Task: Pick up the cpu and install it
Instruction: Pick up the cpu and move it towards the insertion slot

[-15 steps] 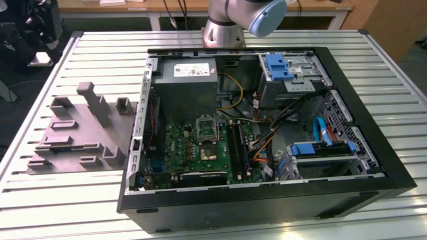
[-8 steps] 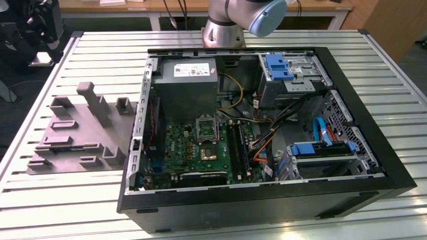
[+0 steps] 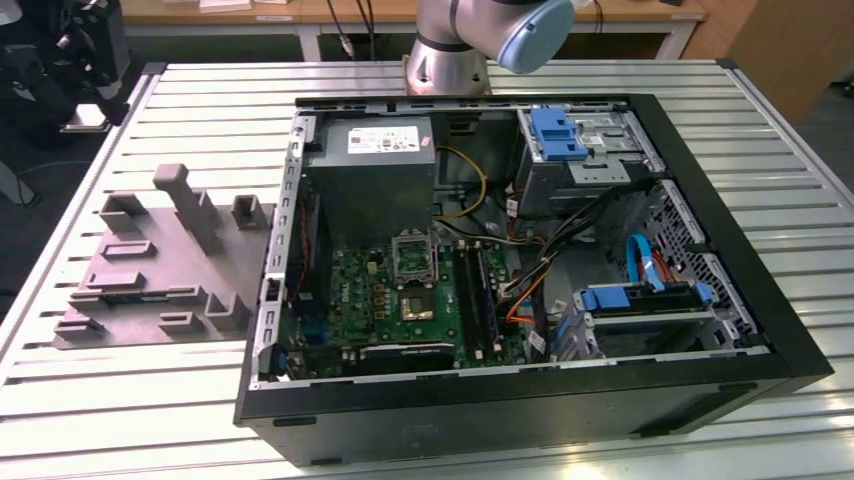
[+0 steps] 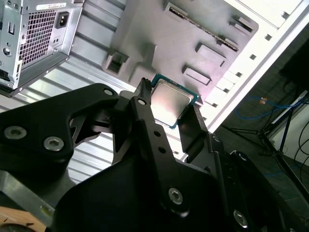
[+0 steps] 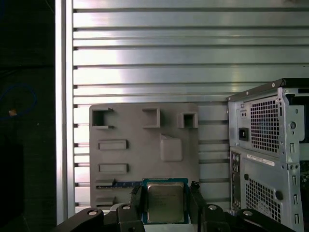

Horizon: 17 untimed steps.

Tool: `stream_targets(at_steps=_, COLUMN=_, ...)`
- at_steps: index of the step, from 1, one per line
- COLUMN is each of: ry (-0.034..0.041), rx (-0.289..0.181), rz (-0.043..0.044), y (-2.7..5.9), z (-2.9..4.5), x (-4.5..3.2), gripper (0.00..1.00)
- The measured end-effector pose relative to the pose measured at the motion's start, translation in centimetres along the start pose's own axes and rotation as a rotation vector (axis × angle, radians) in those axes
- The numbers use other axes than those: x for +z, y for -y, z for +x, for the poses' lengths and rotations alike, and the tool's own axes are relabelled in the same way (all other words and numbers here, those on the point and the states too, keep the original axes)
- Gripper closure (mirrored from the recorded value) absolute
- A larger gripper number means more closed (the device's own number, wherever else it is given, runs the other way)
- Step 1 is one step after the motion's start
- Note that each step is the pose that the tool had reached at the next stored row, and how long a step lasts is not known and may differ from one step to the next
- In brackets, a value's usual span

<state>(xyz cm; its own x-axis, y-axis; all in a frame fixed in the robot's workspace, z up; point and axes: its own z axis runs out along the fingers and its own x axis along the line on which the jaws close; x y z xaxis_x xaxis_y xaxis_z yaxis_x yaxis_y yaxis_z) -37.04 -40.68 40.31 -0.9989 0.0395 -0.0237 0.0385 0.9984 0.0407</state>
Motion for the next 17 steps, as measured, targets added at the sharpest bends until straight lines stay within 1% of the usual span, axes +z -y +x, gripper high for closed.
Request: stream_targets(at_steps=17, ry=0.0001, rx=0.0, rz=0.0, y=-0.01, z=-0.4, x=0.01, gripper=0.53)
